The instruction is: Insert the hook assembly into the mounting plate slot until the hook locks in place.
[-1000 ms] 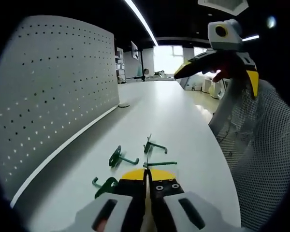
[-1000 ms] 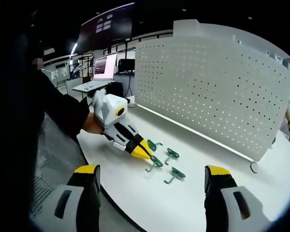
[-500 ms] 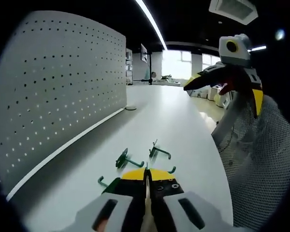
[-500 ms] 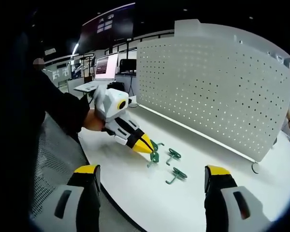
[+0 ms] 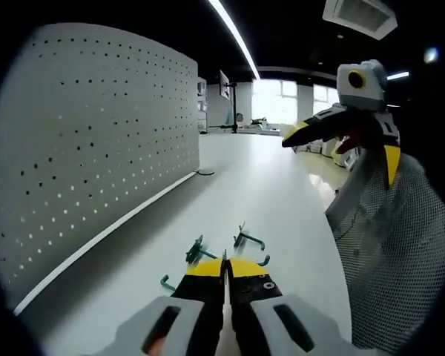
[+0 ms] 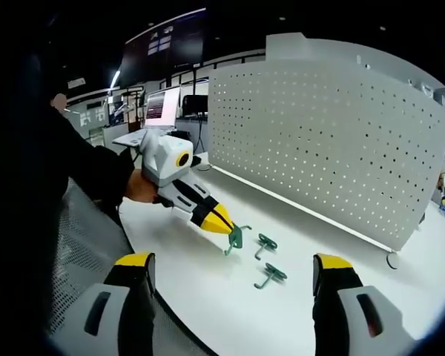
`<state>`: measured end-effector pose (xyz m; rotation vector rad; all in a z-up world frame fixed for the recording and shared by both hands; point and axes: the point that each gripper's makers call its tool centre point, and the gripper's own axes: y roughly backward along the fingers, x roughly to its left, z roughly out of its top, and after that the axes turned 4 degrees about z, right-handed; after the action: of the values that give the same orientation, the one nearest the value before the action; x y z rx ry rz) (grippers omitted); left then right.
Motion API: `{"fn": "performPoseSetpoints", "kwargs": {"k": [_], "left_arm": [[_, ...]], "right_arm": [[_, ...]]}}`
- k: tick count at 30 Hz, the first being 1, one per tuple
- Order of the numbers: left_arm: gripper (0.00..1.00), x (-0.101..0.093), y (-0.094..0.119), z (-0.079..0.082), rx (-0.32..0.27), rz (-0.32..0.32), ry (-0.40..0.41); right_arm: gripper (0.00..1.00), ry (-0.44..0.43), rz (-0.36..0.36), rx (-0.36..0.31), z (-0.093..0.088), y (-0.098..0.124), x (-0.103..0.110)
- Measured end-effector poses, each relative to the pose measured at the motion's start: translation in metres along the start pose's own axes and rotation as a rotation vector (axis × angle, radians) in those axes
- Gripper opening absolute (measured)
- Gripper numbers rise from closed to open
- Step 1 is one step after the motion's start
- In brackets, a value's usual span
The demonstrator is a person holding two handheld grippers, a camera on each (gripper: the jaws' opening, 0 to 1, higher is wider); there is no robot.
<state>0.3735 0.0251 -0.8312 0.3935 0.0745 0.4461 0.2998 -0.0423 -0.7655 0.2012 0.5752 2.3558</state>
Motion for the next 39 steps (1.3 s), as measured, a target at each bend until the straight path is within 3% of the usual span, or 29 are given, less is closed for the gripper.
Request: {"fn": "performPoseSetpoints", "kwargs": {"k": [13,23,30,39], "left_arm": [[0.01,0.007,0.028,0.037,-0.053,0.08,-0.012],[0.01,0.013,0.041,0.05,-0.068,0.13,0.011],[0.01,0.017,0.047,0.064,-0.064,0.171,0.043],[0.01,0.011,0.053,0.083,-0.075,0.19,0.111]], "right_arm": [[0.82,0.034,0.04,-0.037,0.016,-0.009,0.012],[0.76,0.069,0.022,-0.089,0.039,-0.008,0.011],[0.63,0.086,-0.011,-0.16,0.064,-0.006,0.005],[0.46,0.122,-0.038,-0.196,0.078,-0.006,0.006]]}}
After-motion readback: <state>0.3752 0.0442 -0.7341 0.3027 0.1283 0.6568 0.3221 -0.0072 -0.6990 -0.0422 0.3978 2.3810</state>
